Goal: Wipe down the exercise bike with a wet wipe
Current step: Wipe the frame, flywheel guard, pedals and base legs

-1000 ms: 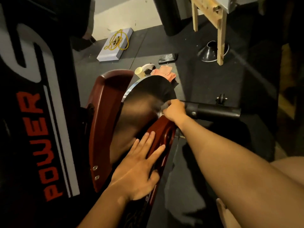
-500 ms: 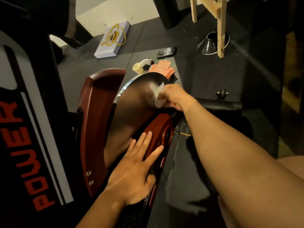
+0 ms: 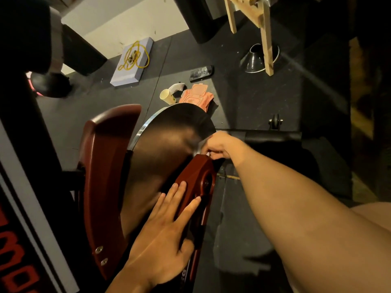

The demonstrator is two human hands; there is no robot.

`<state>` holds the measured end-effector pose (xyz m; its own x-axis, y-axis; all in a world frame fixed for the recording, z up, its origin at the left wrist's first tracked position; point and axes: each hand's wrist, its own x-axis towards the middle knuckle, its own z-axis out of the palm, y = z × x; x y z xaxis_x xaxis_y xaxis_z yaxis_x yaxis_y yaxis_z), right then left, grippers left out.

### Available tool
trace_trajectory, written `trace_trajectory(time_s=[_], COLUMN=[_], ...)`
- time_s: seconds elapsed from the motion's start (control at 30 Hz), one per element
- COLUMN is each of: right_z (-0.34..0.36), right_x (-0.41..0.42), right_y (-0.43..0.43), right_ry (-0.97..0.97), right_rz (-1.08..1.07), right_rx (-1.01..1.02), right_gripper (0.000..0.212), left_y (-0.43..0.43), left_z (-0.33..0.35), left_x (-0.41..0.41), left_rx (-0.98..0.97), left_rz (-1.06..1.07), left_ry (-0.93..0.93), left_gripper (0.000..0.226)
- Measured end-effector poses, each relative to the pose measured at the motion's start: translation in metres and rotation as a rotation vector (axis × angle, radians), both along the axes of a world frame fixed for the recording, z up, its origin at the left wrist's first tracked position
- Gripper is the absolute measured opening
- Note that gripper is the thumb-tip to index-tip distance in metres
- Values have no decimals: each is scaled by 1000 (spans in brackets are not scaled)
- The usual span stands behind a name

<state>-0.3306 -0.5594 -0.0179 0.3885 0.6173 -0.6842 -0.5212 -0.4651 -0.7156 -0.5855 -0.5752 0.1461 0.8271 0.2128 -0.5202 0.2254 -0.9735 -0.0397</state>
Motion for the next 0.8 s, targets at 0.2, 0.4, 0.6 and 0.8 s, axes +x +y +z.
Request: trace_trajectory(time_s=[0.2, 0.4, 0.6, 0.8], right_z=[-24, -59, -46, 57], right_x=[5, -13, 18, 31], right_y=[-1, 9, 23, 37], right_ry=[-229, -636, -65, -181], right_rz=[97, -128, -546, -756], right_rx=[-162, -256, -135, 381], right_gripper=[15, 24, 24, 5], left_y=[18, 25, 29, 28], left_z=[-15, -40, -39, -38], left_x=[46, 73, 76, 76], left_rx=[15, -32, -61, -51], left_rz=[-50, 4, -19, -24], left_ry=[-136, -132, -98, -94], left_gripper=[73, 72, 72, 76])
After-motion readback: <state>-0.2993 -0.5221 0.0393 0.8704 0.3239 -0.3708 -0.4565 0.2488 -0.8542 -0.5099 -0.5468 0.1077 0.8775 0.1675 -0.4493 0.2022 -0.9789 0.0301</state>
